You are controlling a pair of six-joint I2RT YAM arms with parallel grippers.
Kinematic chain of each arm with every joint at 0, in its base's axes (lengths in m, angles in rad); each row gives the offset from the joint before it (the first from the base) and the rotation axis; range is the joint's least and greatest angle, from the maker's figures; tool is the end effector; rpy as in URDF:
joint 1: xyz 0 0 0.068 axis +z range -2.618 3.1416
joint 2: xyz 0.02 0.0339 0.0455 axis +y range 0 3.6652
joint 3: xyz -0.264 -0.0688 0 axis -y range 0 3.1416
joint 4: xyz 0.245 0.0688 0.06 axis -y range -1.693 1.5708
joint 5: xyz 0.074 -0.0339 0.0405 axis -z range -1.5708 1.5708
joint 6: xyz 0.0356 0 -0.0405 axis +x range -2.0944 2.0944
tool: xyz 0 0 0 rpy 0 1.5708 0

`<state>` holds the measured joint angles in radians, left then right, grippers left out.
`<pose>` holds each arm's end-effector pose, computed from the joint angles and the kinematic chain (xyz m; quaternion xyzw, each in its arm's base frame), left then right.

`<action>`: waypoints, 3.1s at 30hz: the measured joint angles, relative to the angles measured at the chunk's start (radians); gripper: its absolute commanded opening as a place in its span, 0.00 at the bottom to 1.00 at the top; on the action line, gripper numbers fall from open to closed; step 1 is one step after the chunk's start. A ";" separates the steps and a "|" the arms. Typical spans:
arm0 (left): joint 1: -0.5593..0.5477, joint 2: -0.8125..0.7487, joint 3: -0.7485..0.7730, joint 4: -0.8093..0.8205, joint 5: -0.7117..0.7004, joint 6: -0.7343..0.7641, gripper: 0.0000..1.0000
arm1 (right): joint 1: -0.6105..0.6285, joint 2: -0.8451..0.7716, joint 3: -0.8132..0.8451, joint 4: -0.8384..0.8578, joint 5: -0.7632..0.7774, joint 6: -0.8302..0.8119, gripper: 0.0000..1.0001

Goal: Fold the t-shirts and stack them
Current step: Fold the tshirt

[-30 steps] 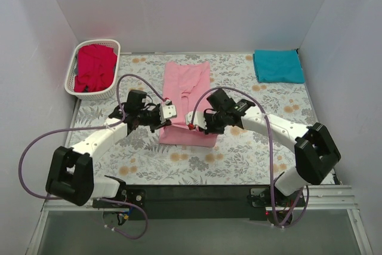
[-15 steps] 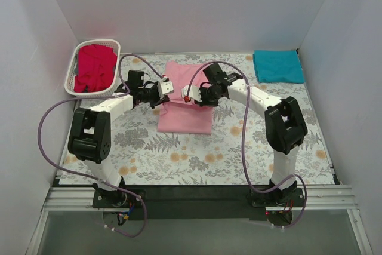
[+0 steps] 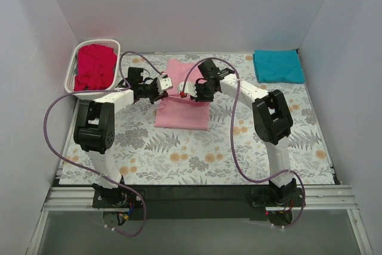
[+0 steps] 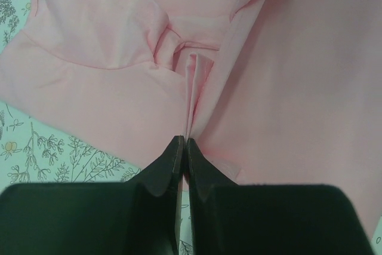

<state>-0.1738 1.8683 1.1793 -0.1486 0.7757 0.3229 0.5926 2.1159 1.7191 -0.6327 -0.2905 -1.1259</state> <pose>0.3810 -0.0922 0.1826 0.3438 0.8044 -0.3274 0.3572 0.3773 0.2663 0.2072 -0.7474 0.5933 0.0648 0.2919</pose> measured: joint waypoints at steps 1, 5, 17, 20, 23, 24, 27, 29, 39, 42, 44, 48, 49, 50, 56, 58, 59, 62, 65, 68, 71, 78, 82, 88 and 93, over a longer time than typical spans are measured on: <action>0.002 0.002 0.000 0.001 0.000 0.001 0.00 | -0.002 0.004 0.006 0.000 0.000 0.000 0.01; 0.009 0.001 0.000 0.006 0.008 0.007 0.00 | -0.004 0.006 0.024 -0.001 0.000 -0.001 0.01; 0.024 -0.016 0.008 0.022 0.022 0.019 0.00 | -0.004 0.002 0.059 -0.011 0.000 -0.006 0.01; 0.027 -0.003 0.026 0.031 0.021 0.018 0.00 | -0.004 0.011 0.089 -0.017 0.000 -0.007 0.01; 0.034 0.010 0.028 0.045 0.018 0.018 0.15 | -0.004 0.041 0.130 -0.016 0.002 -0.007 0.06; 0.035 0.016 0.028 0.050 0.016 0.021 0.28 | -0.004 0.051 0.138 -0.016 0.003 -0.006 0.34; 0.041 0.028 0.026 0.086 0.000 0.004 0.67 | -0.004 0.086 0.161 -0.017 0.016 0.003 0.62; 0.043 0.028 0.026 0.120 -0.014 -0.032 0.70 | -0.004 0.100 0.166 -0.017 0.032 0.008 0.64; 0.086 -0.016 0.091 0.166 -0.027 -0.208 0.52 | -0.004 -0.004 0.139 -0.023 0.055 0.121 0.62; 0.091 -0.090 0.032 0.140 -0.014 -0.259 0.35 | -0.004 -0.085 0.105 -0.026 0.021 0.192 0.56; 0.087 -0.126 -0.001 0.114 -0.002 -0.291 0.27 | -0.004 -0.120 0.093 -0.026 -0.017 0.250 0.53; 0.074 -0.144 -0.043 0.064 0.002 -0.378 0.20 | -0.004 -0.116 0.082 -0.029 -0.100 0.375 0.47; 0.071 -0.143 -0.055 0.052 -0.002 -0.401 0.20 | -0.004 -0.103 0.082 -0.031 -0.123 0.406 0.46; 0.066 -0.141 -0.066 0.040 -0.008 -0.422 0.19 | -0.004 -0.093 0.081 -0.032 -0.146 0.443 0.46; 0.030 -0.076 -0.086 -0.010 -0.077 -0.503 0.17 | -0.006 0.037 0.054 -0.034 -0.211 0.555 0.44; 0.014 -0.050 -0.099 -0.023 -0.111 -0.515 0.17 | -0.010 0.071 0.039 -0.037 -0.211 0.574 0.44; 0.005 -0.044 -0.111 -0.031 -0.127 -0.516 0.17 | -0.011 0.086 0.031 -0.041 -0.210 0.579 0.44; -0.027 -0.041 -0.151 -0.055 -0.175 -0.521 0.16 | -0.021 0.099 0.003 -0.032 -0.219 0.591 0.44; -0.067 -0.052 -0.174 -0.054 -0.204 -0.525 0.14 | -0.035 0.080 -0.042 -0.003 -0.234 0.592 0.43; -0.116 -0.092 -0.221 -0.054 -0.222 -0.541 0.14 | -0.044 0.018 -0.142 0.027 -0.235 0.583 0.42; -0.185 -0.175 -0.305 -0.080 -0.226 -0.574 0.14 | -0.052 -0.059 -0.251 0.022 -0.234 0.568 0.42; -0.233 -0.339 -0.388 -0.233 -0.224 -0.628 0.36 | -0.053 -0.278 -0.502 -0.057 -0.225 0.513 0.54; -0.222 -0.521 -0.389 -0.277 -0.213 -0.616 0.42 | -0.054 -0.443 -0.549 -0.091 -0.204 0.465 0.56; -0.193 -0.691 -0.391 -0.319 -0.154 -0.535 0.48 | -0.043 -0.644 -0.595 -0.078 -0.137 0.388 0.56; -0.189 -0.764 -0.497 -0.307 -0.106 -0.428 0.54 | 0.024 -0.651 -0.703 -0.021 -0.033 0.376 0.56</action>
<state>-0.3626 1.1046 0.6823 -0.4553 0.6693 -0.1055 0.6167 1.4651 1.0157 -0.6537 -0.3233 -0.7498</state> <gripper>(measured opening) 0.520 0.563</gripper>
